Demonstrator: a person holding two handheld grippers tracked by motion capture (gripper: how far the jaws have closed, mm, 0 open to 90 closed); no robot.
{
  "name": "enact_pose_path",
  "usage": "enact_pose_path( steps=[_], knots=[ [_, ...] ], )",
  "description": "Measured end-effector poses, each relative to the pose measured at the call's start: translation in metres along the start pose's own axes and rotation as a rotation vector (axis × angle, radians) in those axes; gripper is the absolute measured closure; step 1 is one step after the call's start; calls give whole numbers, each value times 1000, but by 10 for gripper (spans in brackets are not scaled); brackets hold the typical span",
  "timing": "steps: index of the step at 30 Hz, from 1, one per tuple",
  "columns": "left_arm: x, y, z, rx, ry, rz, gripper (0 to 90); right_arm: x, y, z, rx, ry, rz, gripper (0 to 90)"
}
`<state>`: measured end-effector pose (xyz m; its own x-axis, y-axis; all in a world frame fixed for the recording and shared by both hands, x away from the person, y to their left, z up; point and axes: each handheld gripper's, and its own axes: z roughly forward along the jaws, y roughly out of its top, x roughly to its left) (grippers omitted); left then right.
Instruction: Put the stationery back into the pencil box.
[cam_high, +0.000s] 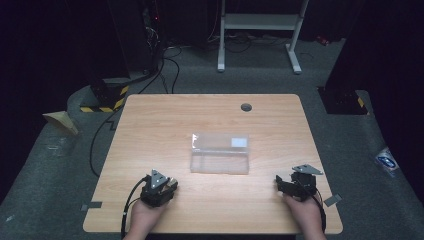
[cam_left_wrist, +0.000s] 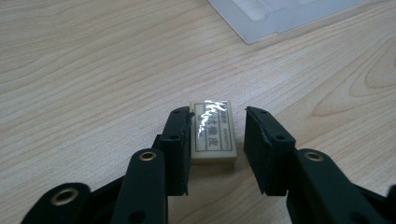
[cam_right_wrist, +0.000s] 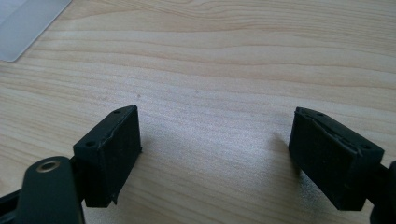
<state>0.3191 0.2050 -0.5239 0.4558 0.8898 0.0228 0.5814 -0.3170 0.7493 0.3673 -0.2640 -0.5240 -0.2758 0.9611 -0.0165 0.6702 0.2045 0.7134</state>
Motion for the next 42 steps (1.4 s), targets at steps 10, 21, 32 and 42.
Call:
enact_pose_path(
  steps=[10, 21, 32, 42],
  knots=[
    [1, -2, -1, -6, -7, -14, 676, 0, 0, 0, 0, -1, 4, 169],
    [0, -1, -3, -27, -17, -16, 677, 0, 0, 0, -1, -1, 7, 171],
    [-1, 1, -7, -61, -27, -22, 677, 0, 0, 0, -1, -1, 6, 179],
    [-4, 6, -7, -81, -30, -17, 678, 0, -1, 0, -7, 2, 2, 197]
  ],
)
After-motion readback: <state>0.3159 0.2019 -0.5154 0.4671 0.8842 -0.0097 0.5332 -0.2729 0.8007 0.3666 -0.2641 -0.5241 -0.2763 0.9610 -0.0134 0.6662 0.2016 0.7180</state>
